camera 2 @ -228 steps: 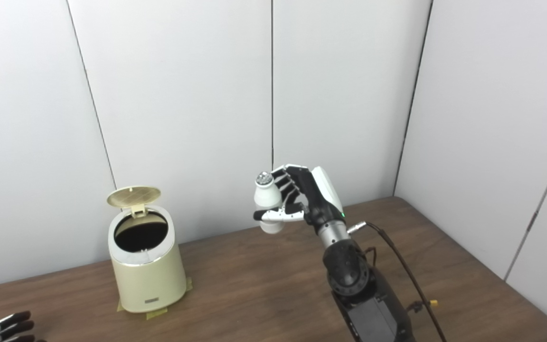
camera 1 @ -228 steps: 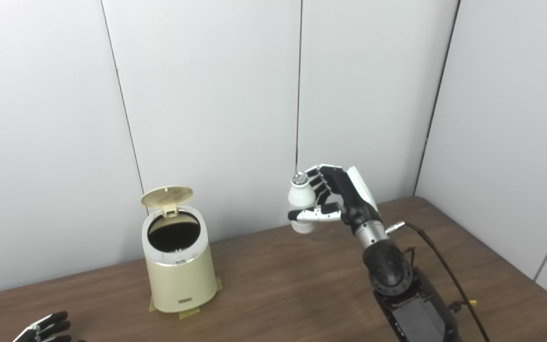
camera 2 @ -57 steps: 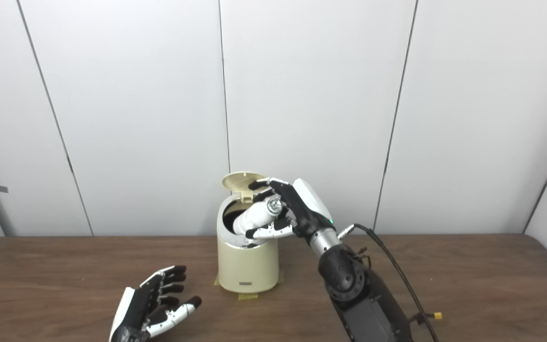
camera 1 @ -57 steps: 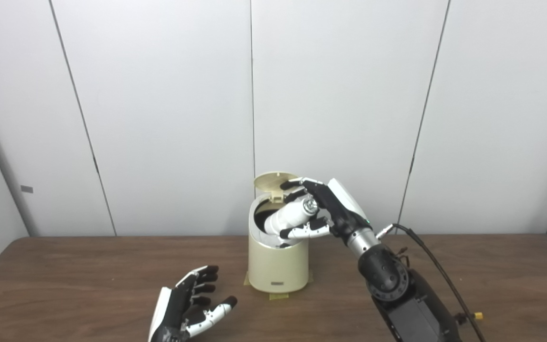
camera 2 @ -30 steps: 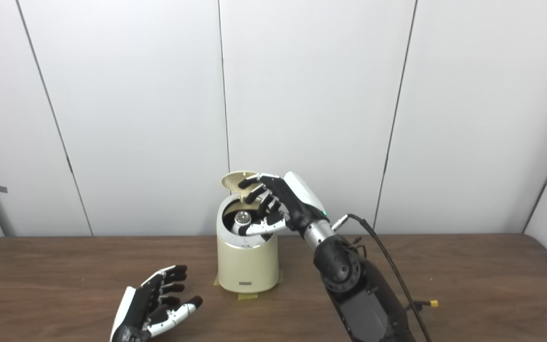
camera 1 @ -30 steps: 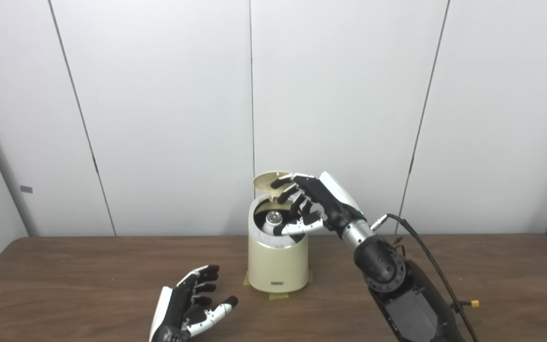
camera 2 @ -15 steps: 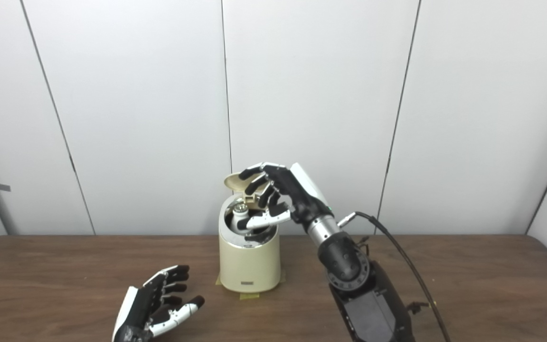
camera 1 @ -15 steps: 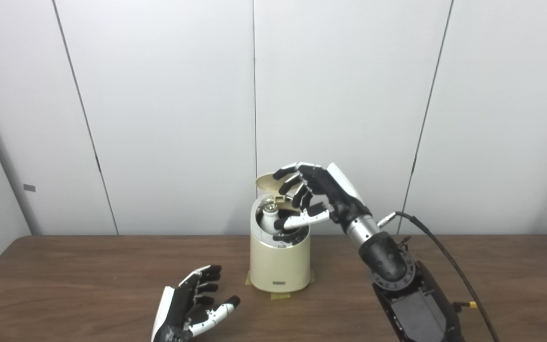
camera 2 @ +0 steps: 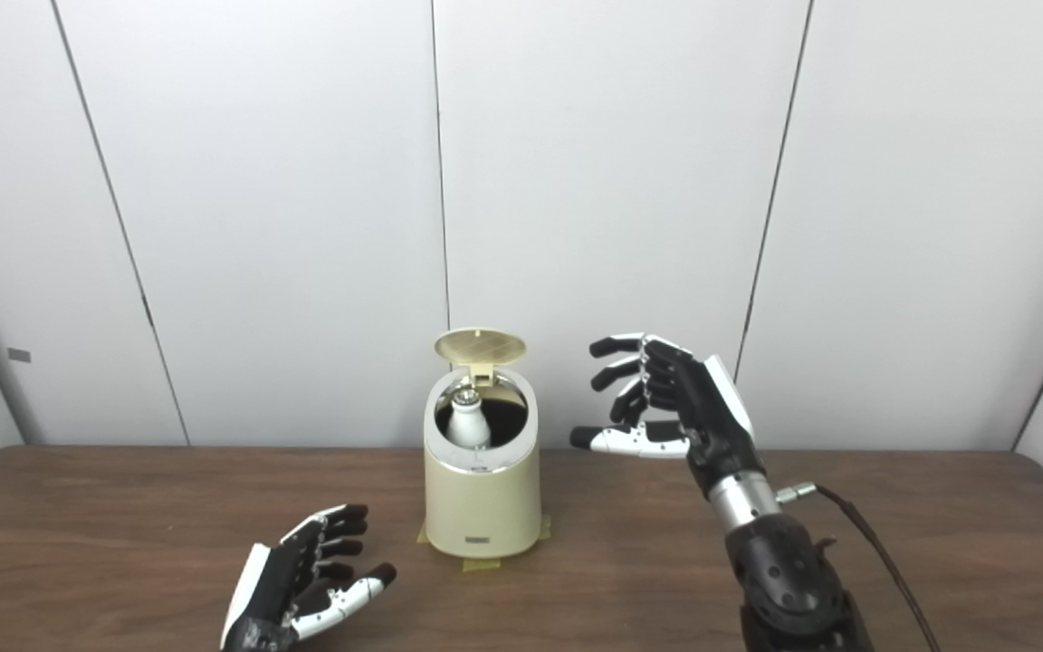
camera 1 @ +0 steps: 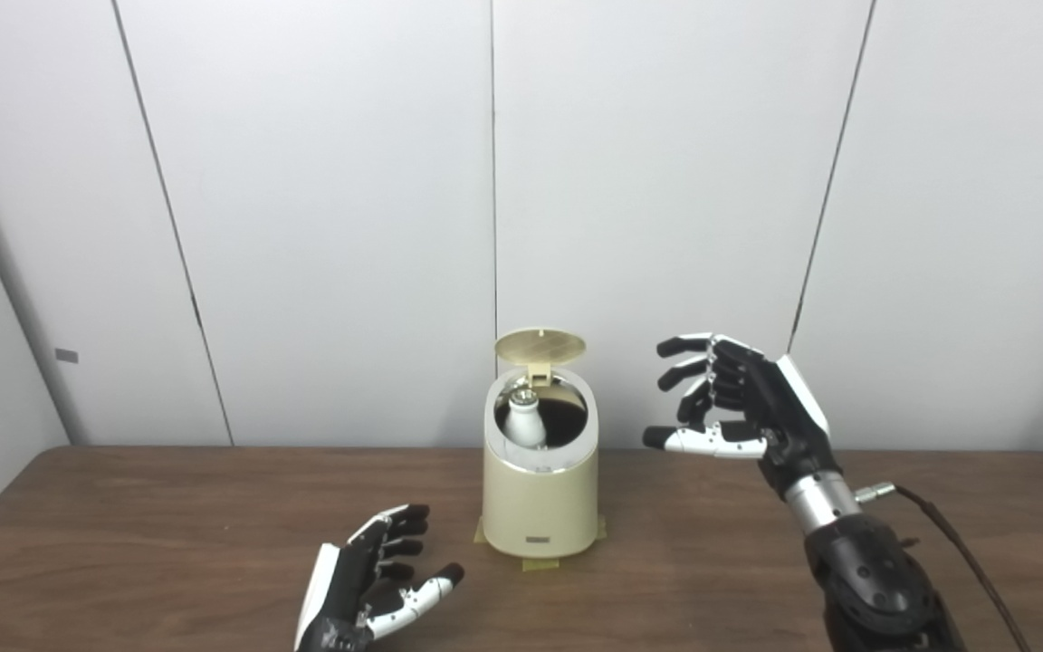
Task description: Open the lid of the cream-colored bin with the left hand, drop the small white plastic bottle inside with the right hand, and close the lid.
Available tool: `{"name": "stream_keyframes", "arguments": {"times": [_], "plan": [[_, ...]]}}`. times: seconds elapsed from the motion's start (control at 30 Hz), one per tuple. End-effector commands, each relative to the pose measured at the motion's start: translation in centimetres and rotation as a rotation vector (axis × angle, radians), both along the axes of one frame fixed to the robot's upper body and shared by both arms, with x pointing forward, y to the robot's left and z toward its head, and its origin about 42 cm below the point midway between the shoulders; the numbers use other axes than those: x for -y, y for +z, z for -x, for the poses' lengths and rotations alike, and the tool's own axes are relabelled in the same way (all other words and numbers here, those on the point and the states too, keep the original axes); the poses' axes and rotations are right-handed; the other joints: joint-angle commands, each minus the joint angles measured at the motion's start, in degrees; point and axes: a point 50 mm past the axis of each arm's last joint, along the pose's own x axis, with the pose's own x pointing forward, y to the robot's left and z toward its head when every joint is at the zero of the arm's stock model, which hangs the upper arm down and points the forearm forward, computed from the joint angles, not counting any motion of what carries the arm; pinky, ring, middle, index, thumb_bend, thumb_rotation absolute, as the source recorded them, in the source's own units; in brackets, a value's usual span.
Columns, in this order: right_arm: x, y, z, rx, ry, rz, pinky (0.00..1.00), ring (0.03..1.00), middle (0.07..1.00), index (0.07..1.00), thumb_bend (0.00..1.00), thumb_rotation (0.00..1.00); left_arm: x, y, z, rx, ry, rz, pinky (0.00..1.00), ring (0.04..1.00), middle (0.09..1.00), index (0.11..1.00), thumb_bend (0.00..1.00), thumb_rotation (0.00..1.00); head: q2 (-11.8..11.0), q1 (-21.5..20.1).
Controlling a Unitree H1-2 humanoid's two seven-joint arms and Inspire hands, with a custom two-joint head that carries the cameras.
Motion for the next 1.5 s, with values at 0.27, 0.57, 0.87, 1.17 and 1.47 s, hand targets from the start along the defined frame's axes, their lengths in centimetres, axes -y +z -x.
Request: {"name": "stream_keyframes", "arguments": {"times": [0.27,0.57,0.87,1.17,1.47], "plan": [[2.0,-3.2,2.0,-0.005,-0.017,-0.11,0.47,0.566,0.702,0.744,0.76,0.1,0.1,1.9,-0.7,0.081,-0.025,0.025,0.64,0.724,0.76,0.785,0.67,0.15,0.0,-0.1],[1.1,-6.2,3.8,-0.027,-0.024,-0.182,0.53,0.637,0.736,0.77,0.74,0.16,-0.3,2.4,-0.7,0.12,-0.052,0.036,0.65,0.73,0.765,0.793,0.7,0.21,-0.1,0.0],[2.6,-8.3,4.3,-0.023,-0.035,-0.234,0.51,0.644,0.754,0.778,0.77,0.23,-0.3,4.9,-2.1,0.239,-0.105,0.056,0.75,0.803,0.825,0.836,0.84,0.39,-0.4,1.1],[2.8,-8.4,4.9,-0.035,-0.036,-0.223,0.5,0.639,0.75,0.769,0.82,0.26,0.2,12.5,-6.4,0.37,-0.143,-0.079,0.76,0.887,0.915,0.904,0.94,0.47,-0.7,1.3],[2.4,-8.1,5.3,-0.033,-0.017,-0.209,0.51,0.621,0.753,0.76,0.79,0.24,2.3,18.2,-10.2,0.432,-0.211,-0.177,0.73,0.889,0.939,0.919,0.95,0.44,-1.0,1.0]]}}
